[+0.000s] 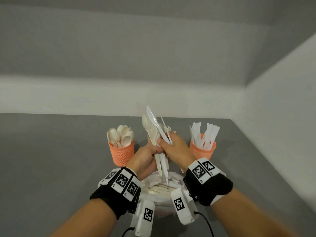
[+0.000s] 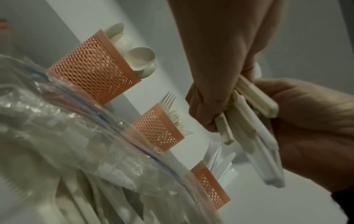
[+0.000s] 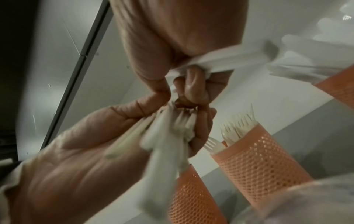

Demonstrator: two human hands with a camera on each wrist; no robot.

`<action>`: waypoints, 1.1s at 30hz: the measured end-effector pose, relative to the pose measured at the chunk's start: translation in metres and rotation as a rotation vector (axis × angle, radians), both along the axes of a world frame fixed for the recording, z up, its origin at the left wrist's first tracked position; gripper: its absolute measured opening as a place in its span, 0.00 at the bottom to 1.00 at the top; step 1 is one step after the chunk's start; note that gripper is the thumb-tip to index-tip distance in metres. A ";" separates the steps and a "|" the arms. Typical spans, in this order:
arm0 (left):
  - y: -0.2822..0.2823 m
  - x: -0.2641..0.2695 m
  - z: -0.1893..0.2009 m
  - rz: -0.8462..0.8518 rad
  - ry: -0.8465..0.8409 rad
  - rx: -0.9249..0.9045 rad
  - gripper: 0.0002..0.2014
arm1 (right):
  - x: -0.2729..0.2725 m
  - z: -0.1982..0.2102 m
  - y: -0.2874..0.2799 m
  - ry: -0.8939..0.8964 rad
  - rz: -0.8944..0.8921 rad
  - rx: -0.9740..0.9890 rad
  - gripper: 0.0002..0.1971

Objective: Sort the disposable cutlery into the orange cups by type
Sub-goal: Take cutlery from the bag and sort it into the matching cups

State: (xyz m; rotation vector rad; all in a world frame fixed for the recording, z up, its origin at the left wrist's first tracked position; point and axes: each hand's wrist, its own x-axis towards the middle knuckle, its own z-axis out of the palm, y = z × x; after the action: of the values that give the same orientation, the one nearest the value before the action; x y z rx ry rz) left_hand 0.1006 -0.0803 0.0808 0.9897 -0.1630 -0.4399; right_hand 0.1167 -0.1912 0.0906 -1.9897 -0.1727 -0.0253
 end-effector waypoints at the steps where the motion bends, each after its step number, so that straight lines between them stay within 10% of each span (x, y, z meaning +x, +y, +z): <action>1: 0.000 0.000 0.000 -0.005 0.013 0.009 0.29 | 0.000 -0.001 0.000 0.002 -0.004 -0.011 0.11; 19: -0.018 0.018 -0.004 0.293 -0.025 -0.014 0.09 | 0.000 -0.003 -0.003 0.020 -0.083 0.269 0.13; 28: -0.020 0.019 -0.008 0.305 -0.060 0.127 0.12 | 0.049 0.023 -0.093 -0.461 -0.405 0.228 0.05; 33: -0.026 0.015 -0.002 0.230 -0.083 0.125 0.07 | 0.075 -0.011 -0.112 -0.334 -0.468 0.226 0.05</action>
State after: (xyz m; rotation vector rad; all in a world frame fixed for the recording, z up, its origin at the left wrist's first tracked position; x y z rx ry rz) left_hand 0.1155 -0.1068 0.0789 1.1359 -0.0960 -0.2004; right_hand 0.1916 -0.3036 0.0800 -1.7487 0.0829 -0.6517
